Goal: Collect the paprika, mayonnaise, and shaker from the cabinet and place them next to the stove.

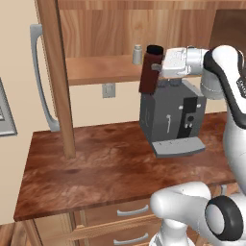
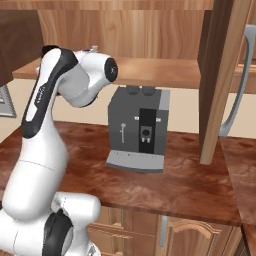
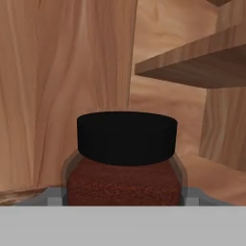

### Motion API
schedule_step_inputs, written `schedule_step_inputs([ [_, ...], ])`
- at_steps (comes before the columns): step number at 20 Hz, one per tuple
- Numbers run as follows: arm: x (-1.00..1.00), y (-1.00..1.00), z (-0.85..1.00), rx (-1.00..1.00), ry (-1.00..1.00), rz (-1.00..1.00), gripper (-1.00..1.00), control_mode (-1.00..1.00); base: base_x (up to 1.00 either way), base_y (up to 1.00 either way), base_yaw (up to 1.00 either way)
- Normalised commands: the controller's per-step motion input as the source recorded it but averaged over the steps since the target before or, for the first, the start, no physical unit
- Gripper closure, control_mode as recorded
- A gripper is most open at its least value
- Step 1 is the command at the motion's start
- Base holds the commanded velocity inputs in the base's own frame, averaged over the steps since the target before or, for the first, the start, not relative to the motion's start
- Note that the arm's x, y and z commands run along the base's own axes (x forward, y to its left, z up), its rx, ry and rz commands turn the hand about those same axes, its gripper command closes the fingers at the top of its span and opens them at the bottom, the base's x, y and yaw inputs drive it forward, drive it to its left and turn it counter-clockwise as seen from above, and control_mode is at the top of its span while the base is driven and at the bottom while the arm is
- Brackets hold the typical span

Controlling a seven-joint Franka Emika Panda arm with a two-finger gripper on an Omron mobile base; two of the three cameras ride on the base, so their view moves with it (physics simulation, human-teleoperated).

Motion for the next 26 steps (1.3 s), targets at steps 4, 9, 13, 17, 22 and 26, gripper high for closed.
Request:
schedule_step_inputs([
  [4,-1.0,-0.3,-0.33,-0.01,0.0,0.13,1.0,-1.0,0.0,0.0,0.0],
  [9,-0.99,-0.1,-0.53,-0.04,0.0,0.12,1.0,-1.0,0.0,0.0,0.0],
  [13,-0.85,0.0,-0.64,-0.09,0.0,0.11,1.0,-1.0,0.0,0.0,0.0],
  [17,-0.49,0.03,-0.44,-0.12,0.0,0.08,1.0,1.0,-0.16,0.01,0.02],
  [22,0.0,0.0,0.0,0.0,0.0,0.0,1.0,1.0,-0.91,-0.02,0.14],
  [26,0.0,0.0,0.0,0.0,0.0,0.0,1.0,1.0,-1.0,0.0,0.26],
])
